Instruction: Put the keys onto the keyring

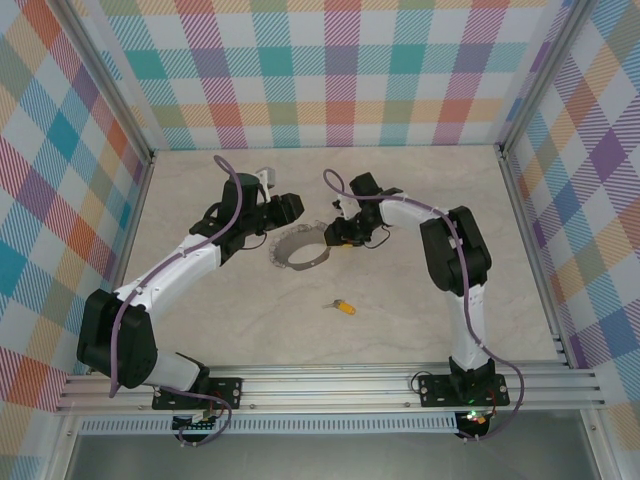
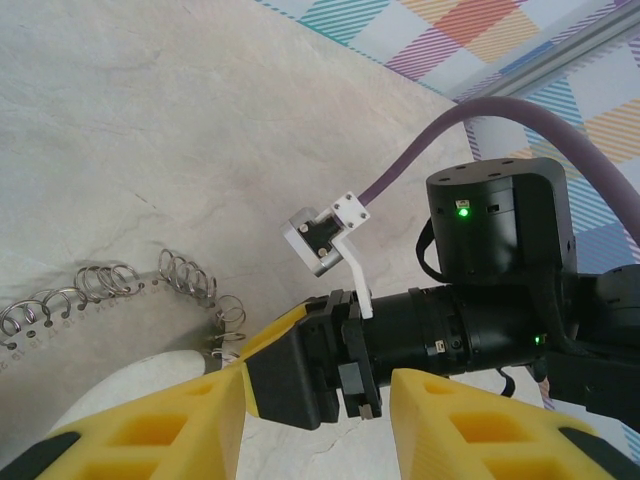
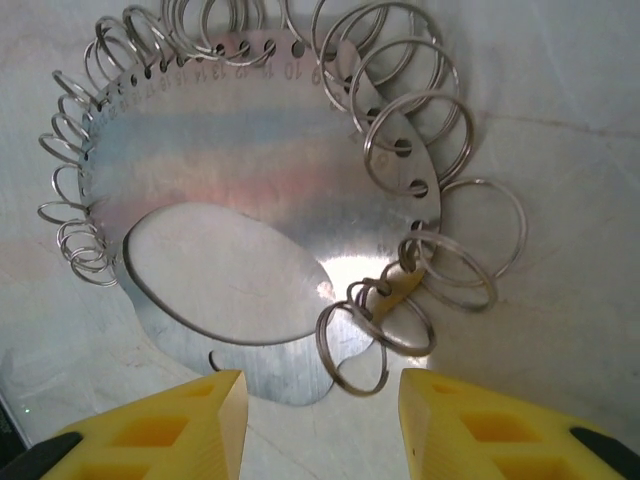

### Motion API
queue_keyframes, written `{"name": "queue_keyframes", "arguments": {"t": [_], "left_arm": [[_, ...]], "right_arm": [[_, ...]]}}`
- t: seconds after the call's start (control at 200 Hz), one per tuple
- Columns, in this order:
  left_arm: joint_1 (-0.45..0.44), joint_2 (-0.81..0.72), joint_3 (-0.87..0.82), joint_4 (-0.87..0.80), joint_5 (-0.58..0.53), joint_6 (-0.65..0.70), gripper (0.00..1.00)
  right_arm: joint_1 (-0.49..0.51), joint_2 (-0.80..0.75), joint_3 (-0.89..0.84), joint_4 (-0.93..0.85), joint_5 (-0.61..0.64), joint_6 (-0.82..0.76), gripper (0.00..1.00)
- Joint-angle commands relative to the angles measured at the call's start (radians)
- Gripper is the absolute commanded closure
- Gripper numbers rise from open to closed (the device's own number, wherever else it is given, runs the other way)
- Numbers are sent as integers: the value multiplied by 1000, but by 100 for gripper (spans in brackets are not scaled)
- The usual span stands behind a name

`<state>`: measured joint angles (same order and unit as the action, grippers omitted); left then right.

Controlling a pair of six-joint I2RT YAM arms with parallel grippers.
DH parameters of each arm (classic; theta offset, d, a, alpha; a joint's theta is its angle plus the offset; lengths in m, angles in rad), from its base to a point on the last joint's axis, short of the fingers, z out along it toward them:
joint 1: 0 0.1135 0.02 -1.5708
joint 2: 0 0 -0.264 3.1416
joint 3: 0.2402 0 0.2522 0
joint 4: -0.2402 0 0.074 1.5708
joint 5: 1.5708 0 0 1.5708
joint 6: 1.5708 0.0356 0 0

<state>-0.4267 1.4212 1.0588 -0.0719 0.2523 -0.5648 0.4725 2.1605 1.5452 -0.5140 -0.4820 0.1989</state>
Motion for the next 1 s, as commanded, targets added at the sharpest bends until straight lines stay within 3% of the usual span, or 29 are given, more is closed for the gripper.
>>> {"name": "queue_keyframes", "arguments": {"t": [0.0, 0.31, 0.995], "left_arm": [[8, 9, 35, 24, 11, -8, 57], [8, 28, 50, 28, 19, -12, 57], [8, 29, 40, 35, 19, -18, 57]], "right_arm": [[-3, 28, 41, -23, 13, -22, 57], [-3, 34, 59, -34, 27, -39, 61], [-2, 20, 53, -41, 1, -64, 82]]}}
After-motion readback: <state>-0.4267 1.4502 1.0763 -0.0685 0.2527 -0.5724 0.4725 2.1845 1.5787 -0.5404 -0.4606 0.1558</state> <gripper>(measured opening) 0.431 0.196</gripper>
